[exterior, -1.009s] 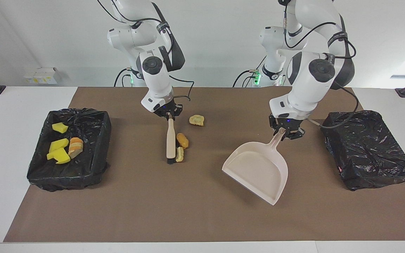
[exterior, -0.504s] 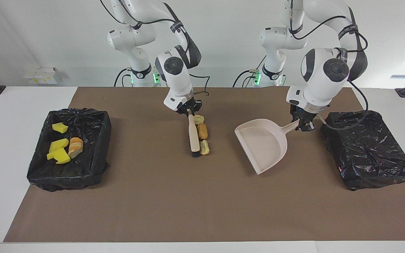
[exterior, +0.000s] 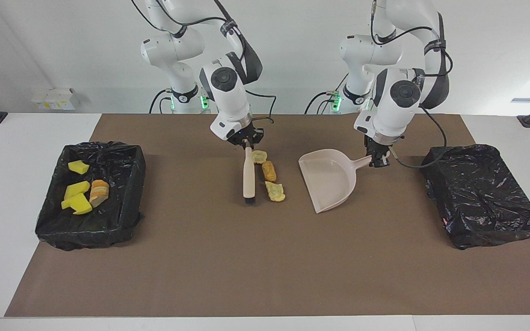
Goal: Sweep and dump trash in bin
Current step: 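Sweep the brown scraps toward the dustpan with the right gripper's brush, then brush the brown scraps into the pink dustpan with the right gripper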
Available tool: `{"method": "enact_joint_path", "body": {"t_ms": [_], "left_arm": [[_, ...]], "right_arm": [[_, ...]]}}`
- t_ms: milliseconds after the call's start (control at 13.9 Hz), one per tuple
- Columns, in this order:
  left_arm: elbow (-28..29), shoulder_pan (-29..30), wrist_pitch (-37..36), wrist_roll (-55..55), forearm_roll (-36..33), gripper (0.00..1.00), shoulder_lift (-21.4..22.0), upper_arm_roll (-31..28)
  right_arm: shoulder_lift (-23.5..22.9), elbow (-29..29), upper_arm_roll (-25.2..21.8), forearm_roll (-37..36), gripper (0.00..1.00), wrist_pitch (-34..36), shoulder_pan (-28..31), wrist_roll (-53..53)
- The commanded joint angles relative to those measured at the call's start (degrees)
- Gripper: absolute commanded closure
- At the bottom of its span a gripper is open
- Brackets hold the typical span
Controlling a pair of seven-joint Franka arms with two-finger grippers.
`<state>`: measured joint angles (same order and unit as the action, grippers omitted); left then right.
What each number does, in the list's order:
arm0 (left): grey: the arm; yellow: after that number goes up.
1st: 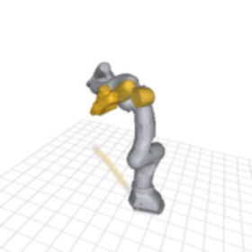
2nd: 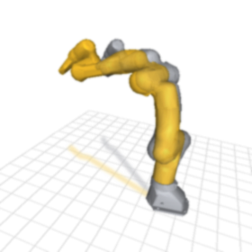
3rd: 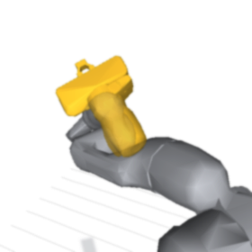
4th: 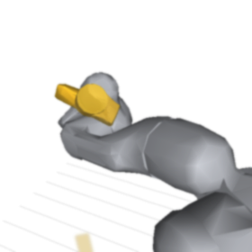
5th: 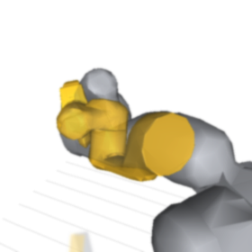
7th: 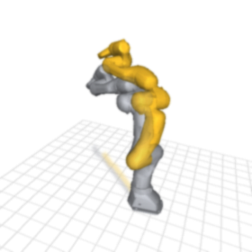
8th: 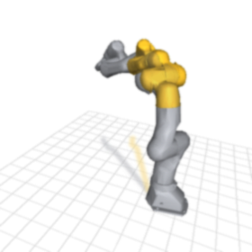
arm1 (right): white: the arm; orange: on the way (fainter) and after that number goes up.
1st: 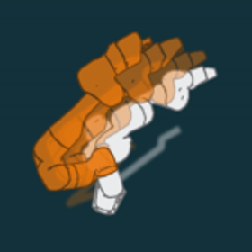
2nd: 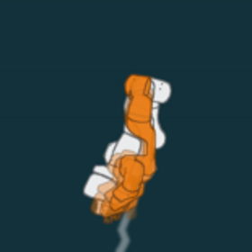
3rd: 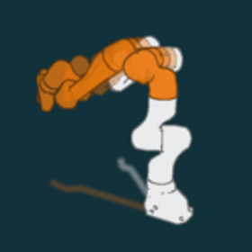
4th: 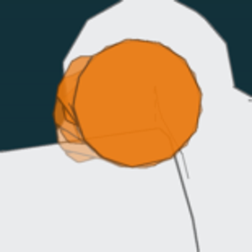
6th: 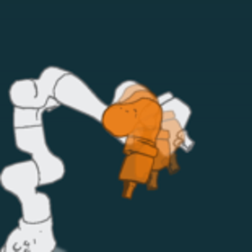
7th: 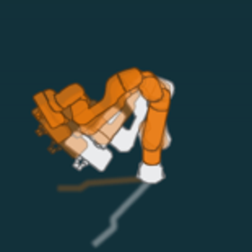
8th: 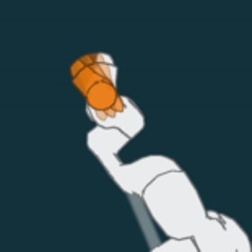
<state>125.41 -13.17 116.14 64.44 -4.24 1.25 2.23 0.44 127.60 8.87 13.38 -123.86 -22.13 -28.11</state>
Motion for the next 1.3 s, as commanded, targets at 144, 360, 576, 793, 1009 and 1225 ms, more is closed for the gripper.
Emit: {"method": "enact_joint_path", "body": {"t_ms": [144, 360, 576, 793, 1009, 1225], "left_arm": [[2.9, -1.4, 1.9, -0.7, -0.9, 1.0, 2.8, -0.5], [3.3, -1.4, 2.3, -1.7, -0.9, 1.0, 2.8, -0.5], [3.3, -1.4, 2.3, -2.0, -0.9, 1.0, 2.9, -0.5], [3.3, -1.4, 2.3, -2.7, -0.9, 1.0, 2.9, -0.4], [4.9, -2.1, 4.3, -2.7, -0.9, 1.0, 2.6, -0.4], [5.4, -2.7, 6.1, -3.0, -0.9, 1.0, 1.7, -0.4]], "right_arm": [[7.6, 9.2, 0.8, 0.5, 1.0, -0.8, -1.5, -4.8], [13.6, 17.1, 0.9, 0.5, 1.0, -2.1, -4.3, -6.8], [14.1, 18.1, 1.0, 1.3, 1.0, -0.7, -9.0, -17.7], [11.5, 17.3, 1.0, 4.7, 1.0, -3.0, -12.7, -28.3], [7.3, 11.9, 1.0, 8.2, 1.0, -5.5, -13.1, -28.1], [-2.1, 2.6, 1.0, 6.3, 1.0, -6.7, -13.4, -27.7]]}}
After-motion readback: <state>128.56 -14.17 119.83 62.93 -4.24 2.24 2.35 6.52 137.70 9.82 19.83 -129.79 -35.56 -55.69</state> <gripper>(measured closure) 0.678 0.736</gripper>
